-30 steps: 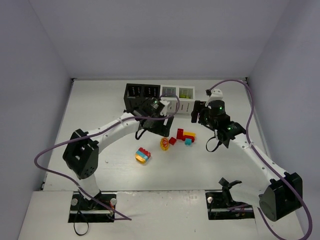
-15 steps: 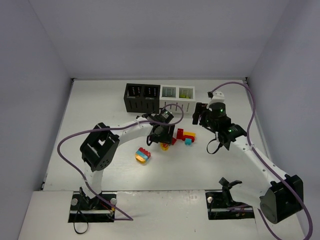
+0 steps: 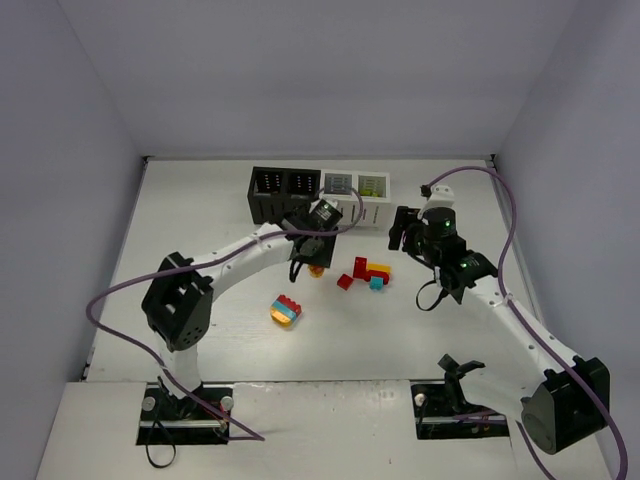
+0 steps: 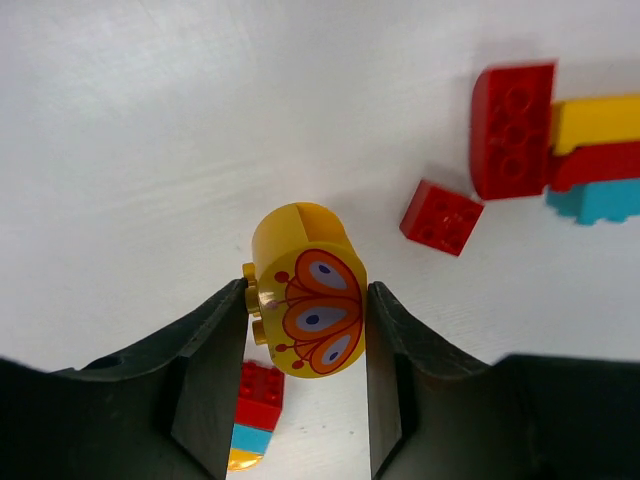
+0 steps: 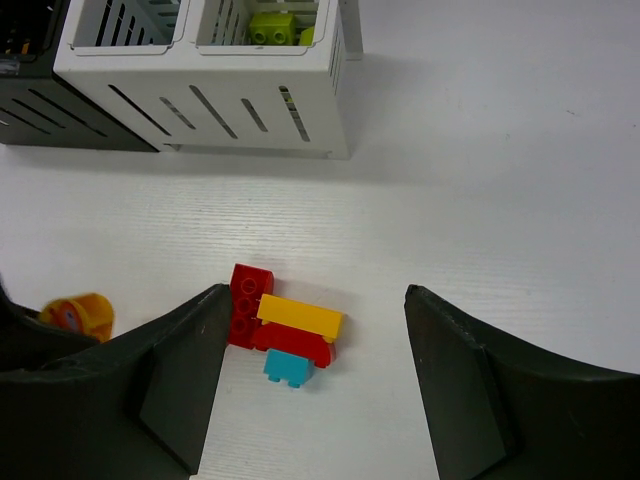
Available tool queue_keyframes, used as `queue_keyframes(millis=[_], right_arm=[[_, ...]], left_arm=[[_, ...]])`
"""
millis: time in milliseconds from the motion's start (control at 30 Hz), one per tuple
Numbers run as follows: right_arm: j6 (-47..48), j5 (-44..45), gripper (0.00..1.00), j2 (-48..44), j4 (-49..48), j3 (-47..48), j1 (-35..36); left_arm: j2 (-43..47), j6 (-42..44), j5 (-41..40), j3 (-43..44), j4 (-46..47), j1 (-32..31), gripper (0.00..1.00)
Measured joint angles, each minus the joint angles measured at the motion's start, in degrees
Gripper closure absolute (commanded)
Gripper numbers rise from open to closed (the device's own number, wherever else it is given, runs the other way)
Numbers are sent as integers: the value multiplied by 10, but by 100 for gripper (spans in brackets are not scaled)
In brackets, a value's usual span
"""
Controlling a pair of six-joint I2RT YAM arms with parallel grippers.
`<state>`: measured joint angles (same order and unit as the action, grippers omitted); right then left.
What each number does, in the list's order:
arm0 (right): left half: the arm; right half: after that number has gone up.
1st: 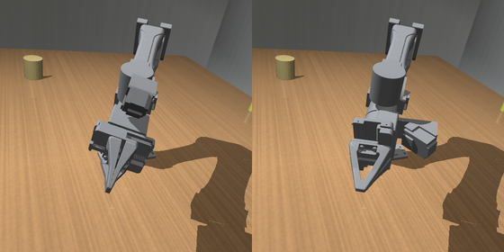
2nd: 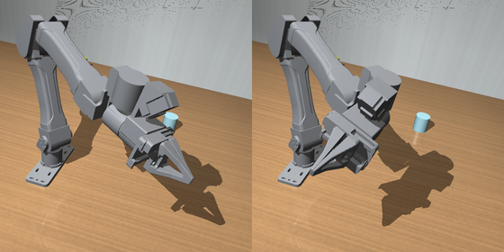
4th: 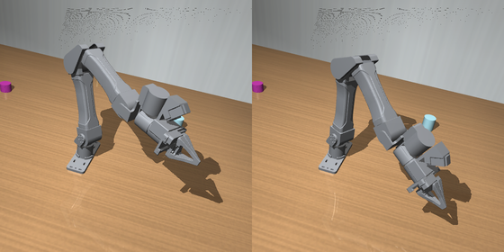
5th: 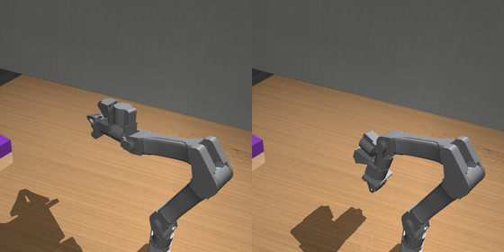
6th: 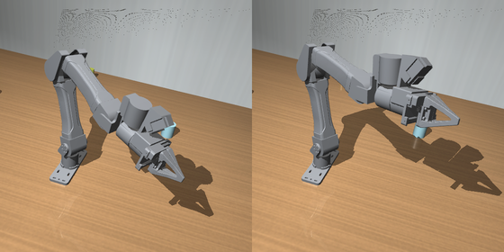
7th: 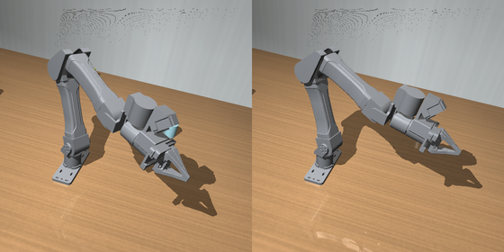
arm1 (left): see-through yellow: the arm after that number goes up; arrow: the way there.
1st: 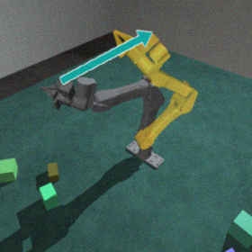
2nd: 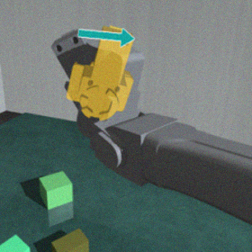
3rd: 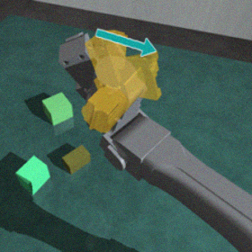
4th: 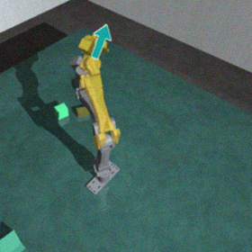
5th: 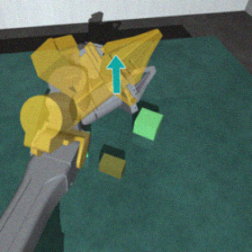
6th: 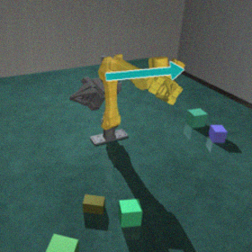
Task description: Sort the legos into containers by color
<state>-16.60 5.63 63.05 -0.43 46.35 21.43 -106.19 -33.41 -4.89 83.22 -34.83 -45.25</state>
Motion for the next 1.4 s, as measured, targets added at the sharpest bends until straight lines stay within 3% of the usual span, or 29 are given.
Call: queue_keyframes(millis=[133,300,533,700,767,867,900,1000,1200,1400], right_arm=[[1,2,34,-5,0,0,-1],[1,2,34,-6,0,0,-1],[1,1,34,-6,1,0,-3],[2,-3,34,-6,3,0,-4],[2,-5,34,-6,3,0,-4],[3,-5,34,-6,3,0,-4],[3,-5,34,-6,3,0,-4],[5,-5,34,-5,3,0,-5],[10,-5,34,3,3,0,-5],[12,-5,34,12,3,1,-5]], left_arm=[[26,43,-28,83,-17,31,100],[35,92,-37,184,-11,127,100],[-35,144,-40,294,-6,240,99],[-122,164,-20,355,-7,255,91],[-153,170,-12,373,-10,257,81],[-172,176,-5,374,-17,257,69],[-174,177,-5,374,-19,257,57],[-170,183,-4,374,-20,257,35],[-136,182,5,348,-18,254,29],[-29,182,23,238,-8,227,29]])
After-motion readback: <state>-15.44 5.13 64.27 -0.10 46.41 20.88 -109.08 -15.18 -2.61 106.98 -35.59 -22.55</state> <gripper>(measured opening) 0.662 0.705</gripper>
